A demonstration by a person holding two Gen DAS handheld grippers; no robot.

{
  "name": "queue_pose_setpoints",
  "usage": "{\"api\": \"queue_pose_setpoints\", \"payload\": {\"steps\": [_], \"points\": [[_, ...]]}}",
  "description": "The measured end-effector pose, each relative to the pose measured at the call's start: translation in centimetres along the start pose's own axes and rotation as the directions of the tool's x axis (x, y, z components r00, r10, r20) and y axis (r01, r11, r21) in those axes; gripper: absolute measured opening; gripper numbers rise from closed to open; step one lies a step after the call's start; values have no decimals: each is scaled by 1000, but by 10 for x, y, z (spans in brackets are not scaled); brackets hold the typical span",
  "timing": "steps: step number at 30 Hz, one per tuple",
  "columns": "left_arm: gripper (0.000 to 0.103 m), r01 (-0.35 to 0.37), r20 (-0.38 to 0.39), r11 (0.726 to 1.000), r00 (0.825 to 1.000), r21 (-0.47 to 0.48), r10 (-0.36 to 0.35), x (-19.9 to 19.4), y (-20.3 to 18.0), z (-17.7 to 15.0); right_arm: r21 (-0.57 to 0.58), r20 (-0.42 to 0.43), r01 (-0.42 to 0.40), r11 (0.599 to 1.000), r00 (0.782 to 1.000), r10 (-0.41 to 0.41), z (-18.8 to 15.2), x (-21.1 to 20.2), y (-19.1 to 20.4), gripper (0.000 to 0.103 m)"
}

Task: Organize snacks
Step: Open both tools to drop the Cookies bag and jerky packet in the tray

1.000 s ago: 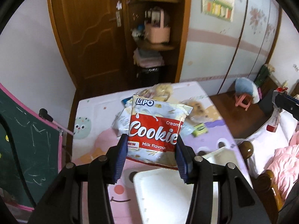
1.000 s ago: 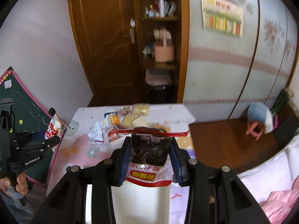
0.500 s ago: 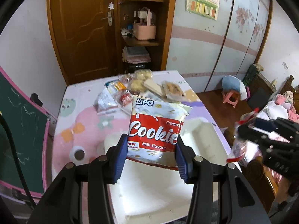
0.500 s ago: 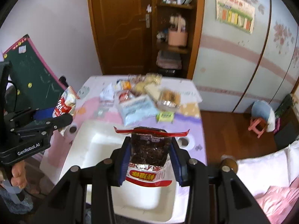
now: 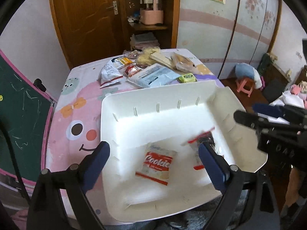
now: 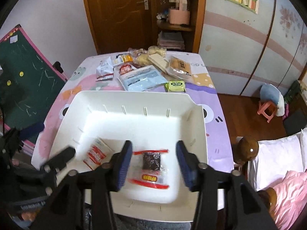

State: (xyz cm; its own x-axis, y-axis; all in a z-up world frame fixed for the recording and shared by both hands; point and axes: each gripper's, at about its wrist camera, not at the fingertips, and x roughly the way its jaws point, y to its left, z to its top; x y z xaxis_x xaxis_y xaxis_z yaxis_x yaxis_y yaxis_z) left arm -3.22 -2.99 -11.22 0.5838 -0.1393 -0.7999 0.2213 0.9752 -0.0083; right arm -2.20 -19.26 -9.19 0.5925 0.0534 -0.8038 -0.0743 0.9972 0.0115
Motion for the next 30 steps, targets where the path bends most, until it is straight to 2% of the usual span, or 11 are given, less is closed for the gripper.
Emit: {"api": "queue_pose_setpoints", "payload": {"steps": [7,13,16,23,30], "points": [[93,-8,51,999,999,-53,11,-13,14,8,108,21,-95,990,995,93,-7,-12,-9,61],[93,15,83,995,997,-96,-7,-23,26,16,86,13,-79,993,997,78,-7,-15,3,61],[93,18,89,995,996,-103,-8,-26,28,21,53,27,-45,998,999,44,-3,-19,11,61],[93,31,98,990,995,-136,-18,-30,38,30,-9,133,-1,1000,991,3,4,-34,25,61],[93,19,122,991,993,-135,-2,-33,39,40,-45,216,15,999,976,-5,13,-45,29,61]]}}
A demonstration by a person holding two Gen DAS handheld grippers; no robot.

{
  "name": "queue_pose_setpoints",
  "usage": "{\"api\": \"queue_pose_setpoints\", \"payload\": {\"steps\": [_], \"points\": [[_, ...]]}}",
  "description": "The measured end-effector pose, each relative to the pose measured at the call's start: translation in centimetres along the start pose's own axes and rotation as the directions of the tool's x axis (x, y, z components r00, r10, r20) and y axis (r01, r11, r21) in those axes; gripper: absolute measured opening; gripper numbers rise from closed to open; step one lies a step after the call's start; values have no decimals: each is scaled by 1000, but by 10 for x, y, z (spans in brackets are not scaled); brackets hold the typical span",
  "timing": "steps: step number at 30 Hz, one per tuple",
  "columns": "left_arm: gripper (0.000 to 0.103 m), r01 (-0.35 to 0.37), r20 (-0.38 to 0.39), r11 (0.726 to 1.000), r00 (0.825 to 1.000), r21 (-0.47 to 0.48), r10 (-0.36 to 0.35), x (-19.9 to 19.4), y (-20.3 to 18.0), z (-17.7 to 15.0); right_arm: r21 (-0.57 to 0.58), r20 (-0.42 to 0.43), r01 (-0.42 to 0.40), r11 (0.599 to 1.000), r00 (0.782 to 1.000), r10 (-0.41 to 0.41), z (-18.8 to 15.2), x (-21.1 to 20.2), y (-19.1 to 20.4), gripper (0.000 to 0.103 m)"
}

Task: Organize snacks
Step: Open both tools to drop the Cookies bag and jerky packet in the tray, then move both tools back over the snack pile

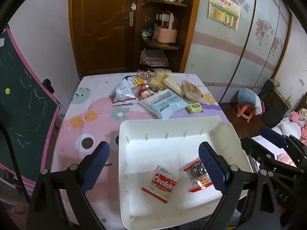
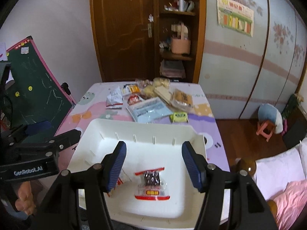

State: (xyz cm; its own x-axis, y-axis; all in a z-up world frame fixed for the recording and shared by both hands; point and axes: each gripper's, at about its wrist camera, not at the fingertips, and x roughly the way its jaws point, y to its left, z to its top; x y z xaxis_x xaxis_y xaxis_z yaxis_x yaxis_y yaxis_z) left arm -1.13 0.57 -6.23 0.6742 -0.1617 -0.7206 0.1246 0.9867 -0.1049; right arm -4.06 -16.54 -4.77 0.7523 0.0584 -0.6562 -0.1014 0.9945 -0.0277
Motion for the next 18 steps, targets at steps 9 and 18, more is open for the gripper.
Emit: {"api": "queue_pose_setpoints", "payload": {"steps": [9,18], "points": [[93,-55,80,998,995,2,55,-9,2,20,5,4,-42,999,999,42,13,13,-4,61],[93,-88,103,996,991,-6,88,-18,11,55,-29,-4,42,999,999,-42,37,22,-22,60]]}}
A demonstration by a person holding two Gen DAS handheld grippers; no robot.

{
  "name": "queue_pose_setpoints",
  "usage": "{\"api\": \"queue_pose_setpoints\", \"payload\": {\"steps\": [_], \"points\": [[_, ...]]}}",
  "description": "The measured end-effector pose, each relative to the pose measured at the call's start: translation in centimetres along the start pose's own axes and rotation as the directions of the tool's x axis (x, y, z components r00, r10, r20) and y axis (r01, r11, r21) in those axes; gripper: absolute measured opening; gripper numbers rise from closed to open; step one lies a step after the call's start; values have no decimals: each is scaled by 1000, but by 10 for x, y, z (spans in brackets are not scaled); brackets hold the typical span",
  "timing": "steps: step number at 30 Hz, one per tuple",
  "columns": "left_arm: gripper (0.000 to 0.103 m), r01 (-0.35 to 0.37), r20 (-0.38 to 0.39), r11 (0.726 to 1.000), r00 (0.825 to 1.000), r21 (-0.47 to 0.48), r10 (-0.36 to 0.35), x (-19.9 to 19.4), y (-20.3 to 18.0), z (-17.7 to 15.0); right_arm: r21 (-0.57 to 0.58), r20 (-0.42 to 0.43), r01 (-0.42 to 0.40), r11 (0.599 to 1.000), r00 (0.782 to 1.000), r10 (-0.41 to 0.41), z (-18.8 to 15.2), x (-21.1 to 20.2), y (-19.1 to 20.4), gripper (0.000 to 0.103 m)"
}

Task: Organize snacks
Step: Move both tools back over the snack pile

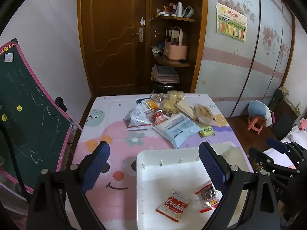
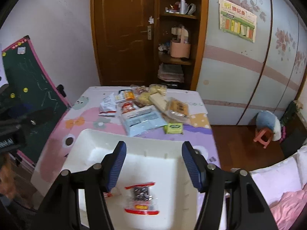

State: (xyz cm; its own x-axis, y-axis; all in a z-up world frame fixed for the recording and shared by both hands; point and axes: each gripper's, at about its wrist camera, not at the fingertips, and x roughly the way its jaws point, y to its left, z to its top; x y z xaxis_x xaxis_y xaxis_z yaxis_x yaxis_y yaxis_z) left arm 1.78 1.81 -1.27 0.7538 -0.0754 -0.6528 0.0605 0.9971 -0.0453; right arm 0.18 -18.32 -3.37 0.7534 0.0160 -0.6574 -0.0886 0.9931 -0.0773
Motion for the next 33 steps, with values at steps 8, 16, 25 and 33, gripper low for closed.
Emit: {"api": "queue_pose_setpoints", "payload": {"steps": [8,16,25,33], "points": [[94,-26,51,998,998,54,23,-13,6,69,-64,128,103,993,987,-95,74,-30,-34,61],[95,-29,9,999,1000,29,29,2,19,144,-53,182,224,973,960,-211,161,-43,-77,81],[95,-119,-90,993,989,25,120,85,31,200,-22,46,197,980,980,-196,207,38,-102,85],[95,-132,-272,990,952,52,141,200,33,184,109,-189,6,994,982,14,192,158,-110,85]]}}
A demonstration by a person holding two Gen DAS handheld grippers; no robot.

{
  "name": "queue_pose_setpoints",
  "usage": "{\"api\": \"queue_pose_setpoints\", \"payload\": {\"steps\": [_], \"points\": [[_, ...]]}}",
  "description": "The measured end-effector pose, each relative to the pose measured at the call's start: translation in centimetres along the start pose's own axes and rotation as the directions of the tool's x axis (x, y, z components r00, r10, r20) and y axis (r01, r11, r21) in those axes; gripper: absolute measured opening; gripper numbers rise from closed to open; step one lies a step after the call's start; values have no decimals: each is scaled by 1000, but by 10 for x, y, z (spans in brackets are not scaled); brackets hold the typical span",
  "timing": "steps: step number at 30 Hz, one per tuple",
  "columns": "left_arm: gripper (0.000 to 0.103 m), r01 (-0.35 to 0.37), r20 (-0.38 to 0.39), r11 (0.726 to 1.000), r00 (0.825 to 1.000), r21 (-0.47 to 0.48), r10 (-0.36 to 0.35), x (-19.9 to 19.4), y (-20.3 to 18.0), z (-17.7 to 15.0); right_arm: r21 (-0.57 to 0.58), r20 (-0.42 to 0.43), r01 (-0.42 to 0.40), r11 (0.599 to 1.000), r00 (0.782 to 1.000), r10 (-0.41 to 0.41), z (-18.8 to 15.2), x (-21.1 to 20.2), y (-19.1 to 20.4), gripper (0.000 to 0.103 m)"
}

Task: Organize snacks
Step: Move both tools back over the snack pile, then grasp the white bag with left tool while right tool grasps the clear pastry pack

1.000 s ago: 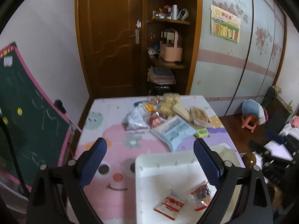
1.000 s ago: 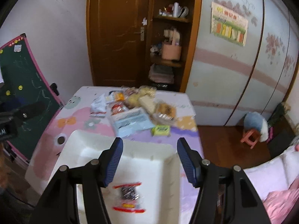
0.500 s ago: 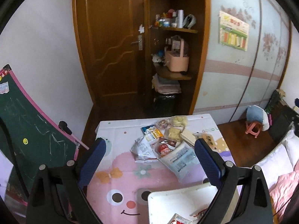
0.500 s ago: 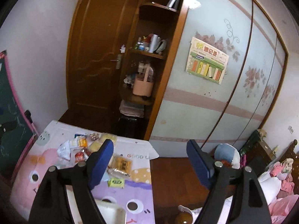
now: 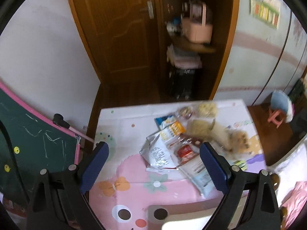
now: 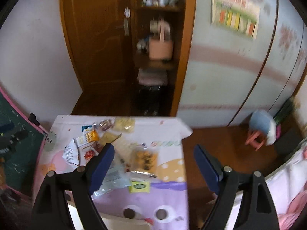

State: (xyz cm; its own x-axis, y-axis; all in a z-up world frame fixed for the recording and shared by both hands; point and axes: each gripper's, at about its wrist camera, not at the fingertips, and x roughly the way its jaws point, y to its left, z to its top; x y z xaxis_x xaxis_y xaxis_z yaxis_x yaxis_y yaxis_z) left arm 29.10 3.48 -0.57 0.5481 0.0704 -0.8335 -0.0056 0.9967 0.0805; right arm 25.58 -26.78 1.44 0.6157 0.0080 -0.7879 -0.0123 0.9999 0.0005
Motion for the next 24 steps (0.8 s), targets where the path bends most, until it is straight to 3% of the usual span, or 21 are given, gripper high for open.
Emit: {"api": "queue_pose_setpoints", "payload": {"steps": [4,11,17,24], "points": [[95,-4,-99,1000,995,8,5,60,-5,-6,33,-83,-40,999,996,43,-5,53,1,87],[95,11,-256,999,967,-34,-19,149,-7,-25,56,-238,-27,998,971,40,-27,139,0,91],[95,19,-321,997,946,-76,-42,194,-9,-38,94,-333,-34,995,941,64,-46,193,-3,91],[95,16,-356,994,933,-112,-56,224,-11,-48,117,-380,-37,992,922,79,-55,228,1,91]]}}
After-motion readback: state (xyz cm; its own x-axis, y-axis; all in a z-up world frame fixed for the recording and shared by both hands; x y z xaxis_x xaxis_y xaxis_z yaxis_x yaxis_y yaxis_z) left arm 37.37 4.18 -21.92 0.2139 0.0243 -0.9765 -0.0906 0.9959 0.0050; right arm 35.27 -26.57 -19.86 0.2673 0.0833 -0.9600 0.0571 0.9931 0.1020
